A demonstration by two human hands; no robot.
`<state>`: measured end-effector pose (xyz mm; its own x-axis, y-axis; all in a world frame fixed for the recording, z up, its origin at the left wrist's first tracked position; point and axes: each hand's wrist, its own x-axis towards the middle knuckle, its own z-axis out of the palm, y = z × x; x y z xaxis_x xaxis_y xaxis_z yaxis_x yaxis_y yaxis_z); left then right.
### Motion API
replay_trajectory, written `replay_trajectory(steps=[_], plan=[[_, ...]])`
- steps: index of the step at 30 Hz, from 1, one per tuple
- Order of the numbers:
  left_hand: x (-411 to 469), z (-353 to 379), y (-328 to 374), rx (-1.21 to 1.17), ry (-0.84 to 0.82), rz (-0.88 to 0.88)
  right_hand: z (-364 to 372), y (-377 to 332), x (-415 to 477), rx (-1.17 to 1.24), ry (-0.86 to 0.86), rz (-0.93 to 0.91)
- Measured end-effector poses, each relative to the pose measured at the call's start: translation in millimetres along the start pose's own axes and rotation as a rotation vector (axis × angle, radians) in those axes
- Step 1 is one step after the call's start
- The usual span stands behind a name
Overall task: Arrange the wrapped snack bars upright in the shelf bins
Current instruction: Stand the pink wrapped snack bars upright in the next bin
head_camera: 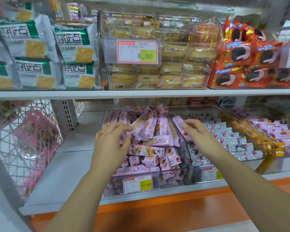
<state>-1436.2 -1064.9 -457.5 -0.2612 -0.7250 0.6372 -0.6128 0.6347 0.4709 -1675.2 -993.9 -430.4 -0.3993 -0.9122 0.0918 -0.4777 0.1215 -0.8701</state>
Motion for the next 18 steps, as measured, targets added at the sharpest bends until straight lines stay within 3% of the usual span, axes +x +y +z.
replay_trajectory(steps=[11,18], plan=[[1,-2,-6,-0.018,0.021,-0.001,17,0,2,0.131,0.266,0.008],[1,-6,-6,-0.030,0.019,-0.007,14,-3,-19,0.162,0.349,-0.004]])
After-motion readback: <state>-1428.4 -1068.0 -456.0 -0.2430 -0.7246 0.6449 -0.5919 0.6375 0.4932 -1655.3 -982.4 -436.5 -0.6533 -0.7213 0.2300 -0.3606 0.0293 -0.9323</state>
